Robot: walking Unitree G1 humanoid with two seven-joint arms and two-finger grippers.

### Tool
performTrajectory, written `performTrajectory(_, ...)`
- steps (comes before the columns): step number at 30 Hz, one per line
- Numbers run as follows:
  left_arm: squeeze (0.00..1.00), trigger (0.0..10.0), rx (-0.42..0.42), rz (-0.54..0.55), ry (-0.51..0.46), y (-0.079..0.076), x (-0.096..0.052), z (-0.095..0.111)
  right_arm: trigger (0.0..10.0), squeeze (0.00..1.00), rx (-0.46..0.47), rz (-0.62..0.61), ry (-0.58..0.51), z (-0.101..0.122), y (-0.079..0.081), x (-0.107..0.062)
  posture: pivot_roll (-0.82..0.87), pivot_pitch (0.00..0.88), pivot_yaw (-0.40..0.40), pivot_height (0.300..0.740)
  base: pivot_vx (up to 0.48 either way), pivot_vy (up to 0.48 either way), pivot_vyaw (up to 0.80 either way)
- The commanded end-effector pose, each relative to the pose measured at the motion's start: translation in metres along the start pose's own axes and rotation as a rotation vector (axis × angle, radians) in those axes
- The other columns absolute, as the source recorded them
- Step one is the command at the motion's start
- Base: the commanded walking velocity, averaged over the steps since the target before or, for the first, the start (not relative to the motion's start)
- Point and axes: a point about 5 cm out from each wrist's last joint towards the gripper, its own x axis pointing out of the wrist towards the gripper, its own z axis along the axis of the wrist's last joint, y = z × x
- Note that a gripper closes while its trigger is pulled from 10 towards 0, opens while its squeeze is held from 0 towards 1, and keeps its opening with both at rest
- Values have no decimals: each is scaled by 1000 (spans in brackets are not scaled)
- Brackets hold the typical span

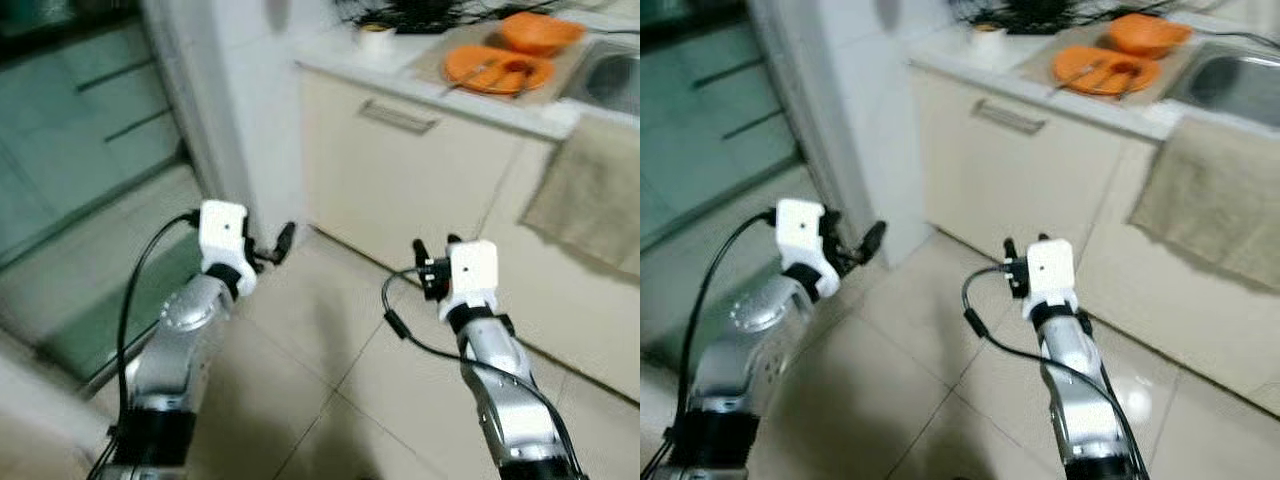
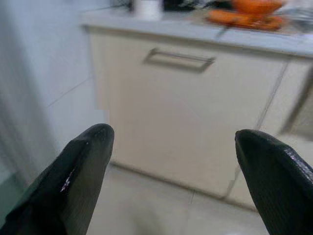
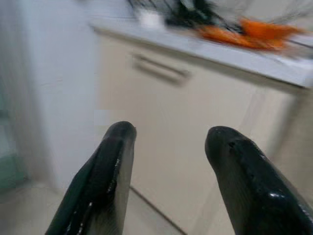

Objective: Kitchen organization

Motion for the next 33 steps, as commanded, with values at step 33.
performTrajectory(33,0,10000,-35,65,43,23,0,-4,10000,0,116,41,-8,8,14,6,-23,0,59,740,251,0,-338)
